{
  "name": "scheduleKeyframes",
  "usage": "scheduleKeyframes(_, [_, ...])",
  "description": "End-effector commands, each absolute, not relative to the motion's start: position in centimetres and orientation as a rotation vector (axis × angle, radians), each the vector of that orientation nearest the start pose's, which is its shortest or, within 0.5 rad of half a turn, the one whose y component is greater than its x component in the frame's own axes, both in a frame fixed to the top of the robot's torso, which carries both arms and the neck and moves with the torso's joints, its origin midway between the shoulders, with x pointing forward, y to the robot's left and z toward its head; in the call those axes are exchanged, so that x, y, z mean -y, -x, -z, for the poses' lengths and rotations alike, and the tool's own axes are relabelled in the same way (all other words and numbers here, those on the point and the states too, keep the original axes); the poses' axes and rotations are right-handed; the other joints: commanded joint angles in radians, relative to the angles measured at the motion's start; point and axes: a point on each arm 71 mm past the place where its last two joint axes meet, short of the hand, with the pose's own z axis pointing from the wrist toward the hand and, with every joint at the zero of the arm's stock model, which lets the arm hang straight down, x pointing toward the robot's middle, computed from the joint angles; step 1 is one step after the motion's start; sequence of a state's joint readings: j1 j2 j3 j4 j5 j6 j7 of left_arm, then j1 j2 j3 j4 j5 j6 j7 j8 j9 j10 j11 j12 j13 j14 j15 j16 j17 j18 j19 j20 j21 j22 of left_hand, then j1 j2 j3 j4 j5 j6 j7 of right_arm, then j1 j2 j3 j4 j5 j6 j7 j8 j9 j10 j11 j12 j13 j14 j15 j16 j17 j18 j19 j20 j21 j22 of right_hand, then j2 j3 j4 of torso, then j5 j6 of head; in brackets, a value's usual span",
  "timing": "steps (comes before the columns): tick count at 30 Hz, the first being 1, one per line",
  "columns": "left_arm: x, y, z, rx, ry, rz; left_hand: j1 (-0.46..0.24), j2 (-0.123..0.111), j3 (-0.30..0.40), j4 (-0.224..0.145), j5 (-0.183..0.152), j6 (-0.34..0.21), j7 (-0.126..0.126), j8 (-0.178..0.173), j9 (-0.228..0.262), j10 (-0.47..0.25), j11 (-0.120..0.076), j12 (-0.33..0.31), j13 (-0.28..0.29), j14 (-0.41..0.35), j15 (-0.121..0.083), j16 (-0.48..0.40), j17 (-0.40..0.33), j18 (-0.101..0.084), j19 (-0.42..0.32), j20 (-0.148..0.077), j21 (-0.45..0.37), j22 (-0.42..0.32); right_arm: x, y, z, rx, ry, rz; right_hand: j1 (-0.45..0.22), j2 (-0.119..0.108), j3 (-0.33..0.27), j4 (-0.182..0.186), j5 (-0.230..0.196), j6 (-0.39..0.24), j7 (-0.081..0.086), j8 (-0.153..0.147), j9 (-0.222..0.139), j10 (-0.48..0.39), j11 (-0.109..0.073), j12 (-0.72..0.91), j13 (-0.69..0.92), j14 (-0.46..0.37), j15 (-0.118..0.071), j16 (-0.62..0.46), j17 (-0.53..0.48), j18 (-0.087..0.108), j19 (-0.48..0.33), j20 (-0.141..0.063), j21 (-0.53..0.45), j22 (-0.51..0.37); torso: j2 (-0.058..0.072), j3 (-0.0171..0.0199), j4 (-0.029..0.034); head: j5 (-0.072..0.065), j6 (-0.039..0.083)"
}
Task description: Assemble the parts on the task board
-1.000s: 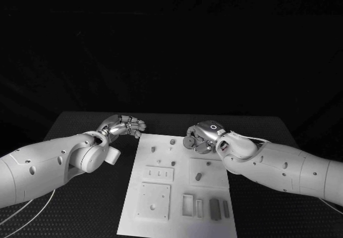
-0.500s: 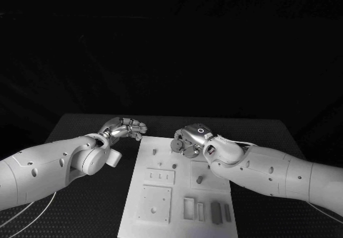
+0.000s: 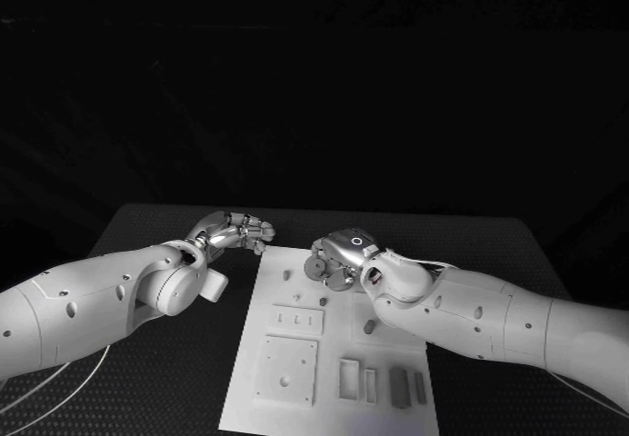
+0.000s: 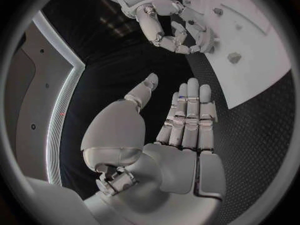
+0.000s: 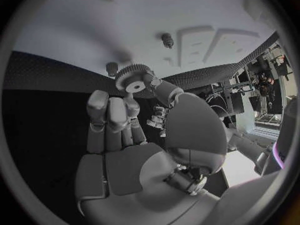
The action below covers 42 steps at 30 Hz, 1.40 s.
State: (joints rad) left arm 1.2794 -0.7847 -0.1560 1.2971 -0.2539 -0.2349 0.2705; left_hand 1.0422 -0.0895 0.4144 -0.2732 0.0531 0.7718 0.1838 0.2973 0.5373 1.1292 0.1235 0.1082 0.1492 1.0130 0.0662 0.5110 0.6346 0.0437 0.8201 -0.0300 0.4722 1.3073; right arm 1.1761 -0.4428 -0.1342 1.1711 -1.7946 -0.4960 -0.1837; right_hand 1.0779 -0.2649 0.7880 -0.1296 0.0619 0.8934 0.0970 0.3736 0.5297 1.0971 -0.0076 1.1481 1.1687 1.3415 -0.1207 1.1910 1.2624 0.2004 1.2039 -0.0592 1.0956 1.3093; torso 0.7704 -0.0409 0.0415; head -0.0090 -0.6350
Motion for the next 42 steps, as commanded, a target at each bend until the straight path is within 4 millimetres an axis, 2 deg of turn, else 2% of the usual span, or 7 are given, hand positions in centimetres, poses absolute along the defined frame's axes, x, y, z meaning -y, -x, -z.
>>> scheduleKeyframes(1, [-24.2,-52.6,19.5,-1.615,0.856,1.274,-0.006,0.003,0.003,-0.001,-0.001,-0.003,0.005,-0.006,0.002,0.005,0.002,-0.006,0.002,0.004,-0.001,-0.003,0.002,0.020,-0.002,-0.004,0.007,0.014,8.8,-51.7,23.1,-1.468,0.462,-0.500,0.000,-0.006,0.004,0.003,-0.001,0.142,-0.010,-0.004,0.001,-0.013,-0.014,-0.005,0.001,0.000,-0.003,-0.005,-0.002,0.061,0.006,-0.003,0.006,0.013,0.000,0.0000,-0.0016,0.007,-0.003])
scheduleKeyframes(7, [-24.2,-52.7,19.5,-1.620,0.857,1.274,-0.006,0.004,0.003,-0.001,-0.001,-0.003,0.005,-0.006,0.002,0.005,0.003,-0.006,0.002,0.004,-0.001,-0.003,0.002,0.020,-0.002,-0.004,0.007,0.014,8.5,-51.7,23.7,-1.483,0.466,-0.510,0.000,-0.006,0.003,0.001,0.001,0.140,-0.009,-0.006,0.001,-0.014,-0.013,-0.007,0.001,-0.002,-0.002,-0.009,-0.005,0.061,0.005,-0.003,0.005,0.013,0.001,-0.0011,-0.0015,0.012,-0.010])
scheduleKeyframes(13, [-24.1,-52.8,19.6,-1.627,0.859,1.273,-0.006,0.003,0.002,-0.001,-0.001,-0.003,0.005,-0.006,0.002,0.005,0.003,-0.007,0.002,0.004,0.000,-0.003,0.002,0.020,-0.002,-0.004,0.007,0.014,8.4,-51.9,24.1,-1.493,0.462,-0.511,-0.001,-0.005,0.002,0.000,0.003,0.139,-0.008,-0.007,0.002,-0.015,-0.012,-0.008,0.002,-0.003,-0.001,-0.011,-0.006,0.061,0.004,-0.003,0.005,0.013,0.000,0.0032,-0.0002,0.019,-0.013])
scheduleKeyframes(19, [-24.0,-52.8,19.5,-1.625,0.858,1.274,-0.007,0.003,0.002,-0.001,-0.001,-0.003,0.005,-0.006,0.002,0.004,0.003,-0.007,0.002,0.004,0.000,-0.003,0.002,0.020,-0.002,-0.003,0.007,0.014,8.2,-51.9,24.2,-1.500,0.465,-0.519,-0.001,-0.004,0.001,-0.001,0.005,0.139,-0.008,-0.008,0.002,-0.015,-0.012,-0.008,0.002,-0.003,-0.001,-0.011,-0.006,0.061,0.004,-0.003,0.005,0.013,0.000,0.0003,-0.0002,0.022,-0.017])
scheduleKeyframes(29, [-23.9,-52.8,19.5,-1.627,0.856,1.277,-0.007,0.003,0.002,-0.002,-0.001,-0.003,0.005,-0.006,0.002,0.004,0.002,-0.007,0.002,0.003,0.000,-0.004,0.002,0.020,-0.002,-0.003,0.007,0.014,8.4,-52.2,24.6,-1.513,0.461,-0.502,-0.001,-0.002,-0.001,-0.004,0.007,0.137,-0.008,-0.010,0.003,-0.016,-0.012,-0.009,0.003,-0.005,-0.001,-0.015,-0.008,0.061,0.003,-0.003,0.005,0.013,-0.001,-0.0010,-0.0026,0.022,-0.020])
scheduleKeyframes(33, [-23.9,-52.8,19.5,-1.627,0.857,1.277,-0.007,0.003,0.002,-0.002,-0.001,-0.003,0.005,-0.006,0.002,0.004,0.002,-0.007,0.002,0.003,0.000,-0.004,0.002,0.020,-0.002,-0.003,0.007,0.014,8.4,-52.3,24.8,-1.529,0.462,-0.496,-0.001,-0.002,-0.001,-0.004,0.007,0.137,-0.008,-0.010,0.003,-0.016,-0.012,-0.009,0.003,-0.005,-0.001,-0.015,-0.008,0.061,0.003,-0.003,0.005,0.013,-0.001,0.0002,-0.0037,0.024,-0.022])
scheduleKeyframes(42, [-23.9,-52.8,19.5,-1.628,0.857,1.277,-0.007,0.003,0.002,-0.002,-0.001,-0.003,0.005,-0.007,0.002,0.004,0.003,-0.008,0.002,0.003,0.000,-0.004,0.002,0.020,-0.003,-0.003,0.007,0.014,8.2,-52.2,24.8,-1.546,0.456,-0.512,0.002,-0.010,-0.002,-0.017,0.005,0.060,0.021,-0.065,-0.022,-0.037,0.015,-0.019,0.007,-0.031,0.021,-0.052,-0.029,0.061,-0.012,-0.001,-0.005,0.012,-0.001,0.0004,-0.0030,0.023,-0.024])
